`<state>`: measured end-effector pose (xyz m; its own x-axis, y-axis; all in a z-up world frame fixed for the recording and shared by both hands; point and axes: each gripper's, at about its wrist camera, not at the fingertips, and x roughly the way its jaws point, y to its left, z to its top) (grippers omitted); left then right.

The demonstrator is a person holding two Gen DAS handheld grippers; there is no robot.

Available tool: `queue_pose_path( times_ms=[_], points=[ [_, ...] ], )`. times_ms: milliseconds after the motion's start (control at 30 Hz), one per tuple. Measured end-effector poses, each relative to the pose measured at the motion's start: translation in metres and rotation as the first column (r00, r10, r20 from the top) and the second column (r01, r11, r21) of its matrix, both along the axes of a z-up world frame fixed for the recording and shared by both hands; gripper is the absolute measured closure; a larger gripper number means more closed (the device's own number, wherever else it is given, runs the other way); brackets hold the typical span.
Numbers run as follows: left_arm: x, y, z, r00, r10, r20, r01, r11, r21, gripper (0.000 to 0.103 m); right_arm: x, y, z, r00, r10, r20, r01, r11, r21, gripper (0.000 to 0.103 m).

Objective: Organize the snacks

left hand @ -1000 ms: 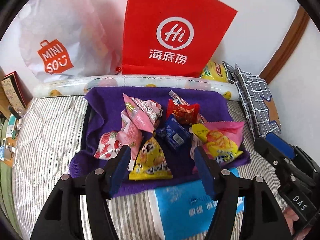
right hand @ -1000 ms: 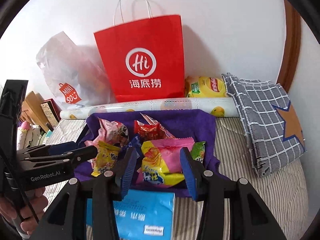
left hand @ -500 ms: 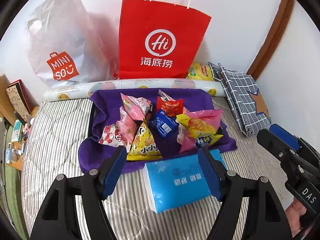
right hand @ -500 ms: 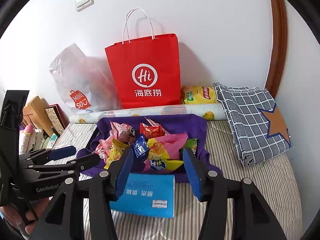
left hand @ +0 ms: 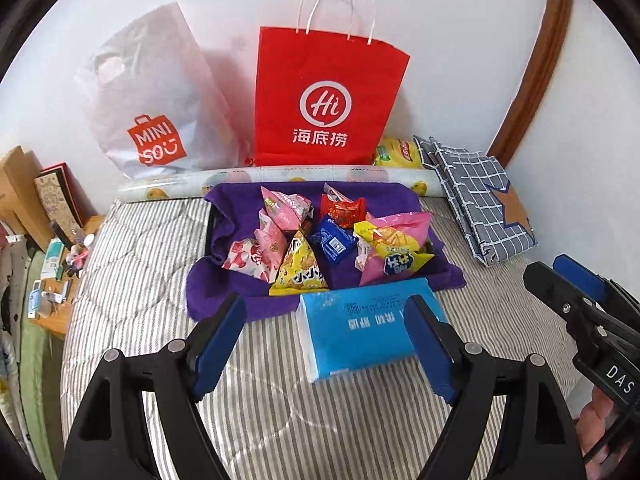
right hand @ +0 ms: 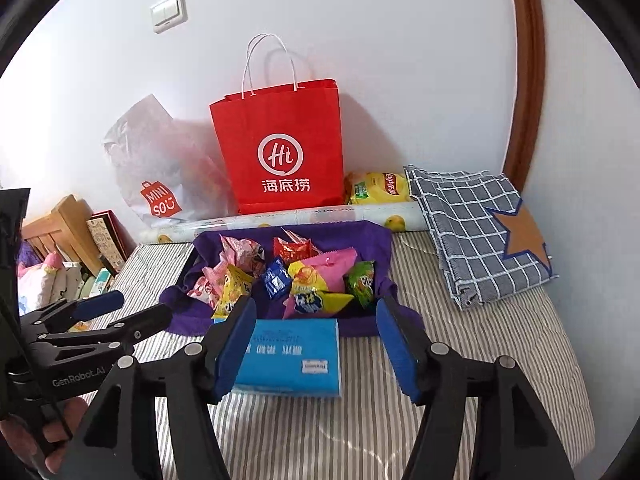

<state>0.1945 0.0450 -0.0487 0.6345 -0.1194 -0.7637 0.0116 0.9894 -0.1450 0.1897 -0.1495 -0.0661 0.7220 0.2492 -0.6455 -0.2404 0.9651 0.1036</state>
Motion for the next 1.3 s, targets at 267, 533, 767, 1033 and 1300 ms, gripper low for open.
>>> queue_pose_path(
  times_ms=[267,533,767,1033,1300],
  points=[
    [-0.057,-0.011,0.022,0.996,0.019,0.087,-0.021,0.999,0.029,0.017,-0.055,-0.008,0.012,0.999,-0.014,0.04,0.015,1.0,-0.024,0.029],
    [-0.114,-0.023,0.041,0.985,0.053,0.164,-0.062,0.997,0.048,0.011,-0.119,-0.019,0.027,0.989,-0.024,0.143,0.027,0.999,-0.022,0.011],
    [-0.149,-0.032,0.051,0.976,0.058,0.21,-0.072,0.996,0.058,0.009,-0.153,-0.038,0.034,0.983,-0.057,0.176,0.054,0.998,0.024,0.005],
    [-0.169,-0.045,0.053,0.971,0.048,0.236,-0.07,0.994,0.088,0.009,-0.176,-0.049,0.036,0.974,-0.083,0.212,0.083,0.996,0.011,0.005],
    [-0.177,-0.049,0.052,0.967,0.057,0.248,-0.081,0.993,0.087,0.009,-0.186,-0.053,0.036,0.97,-0.083,0.23,0.085,0.996,0.002,0.005]
  ],
)
